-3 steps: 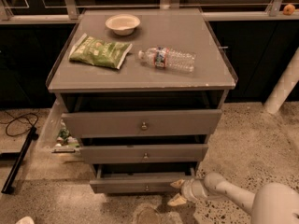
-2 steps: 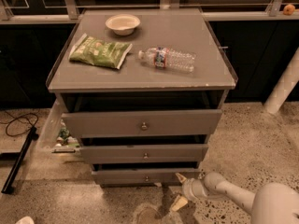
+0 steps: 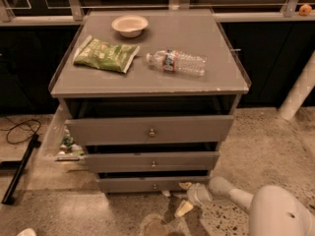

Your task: Close bottom drawer

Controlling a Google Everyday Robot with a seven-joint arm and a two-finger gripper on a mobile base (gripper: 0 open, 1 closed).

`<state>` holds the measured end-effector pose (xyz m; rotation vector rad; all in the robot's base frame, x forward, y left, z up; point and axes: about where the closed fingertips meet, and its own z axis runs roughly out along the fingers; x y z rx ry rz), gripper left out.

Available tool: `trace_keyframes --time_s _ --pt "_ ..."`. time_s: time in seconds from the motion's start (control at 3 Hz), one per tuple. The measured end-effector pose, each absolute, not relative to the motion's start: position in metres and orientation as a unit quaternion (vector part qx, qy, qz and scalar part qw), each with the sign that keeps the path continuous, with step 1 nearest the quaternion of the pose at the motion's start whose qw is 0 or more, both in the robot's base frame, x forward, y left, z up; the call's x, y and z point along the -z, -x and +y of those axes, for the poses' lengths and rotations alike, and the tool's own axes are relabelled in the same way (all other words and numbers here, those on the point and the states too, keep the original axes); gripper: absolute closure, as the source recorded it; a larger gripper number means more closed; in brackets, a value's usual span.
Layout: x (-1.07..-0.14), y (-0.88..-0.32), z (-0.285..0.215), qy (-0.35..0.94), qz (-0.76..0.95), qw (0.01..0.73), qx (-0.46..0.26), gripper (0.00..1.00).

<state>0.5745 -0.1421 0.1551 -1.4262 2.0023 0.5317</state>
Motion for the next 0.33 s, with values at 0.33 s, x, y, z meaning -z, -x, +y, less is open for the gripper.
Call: trace_keyframes --time_s 0.33 --pt "-0.1551 -0.5743 -0.142 0.539 0.757 0.308 -0.201 0.0"
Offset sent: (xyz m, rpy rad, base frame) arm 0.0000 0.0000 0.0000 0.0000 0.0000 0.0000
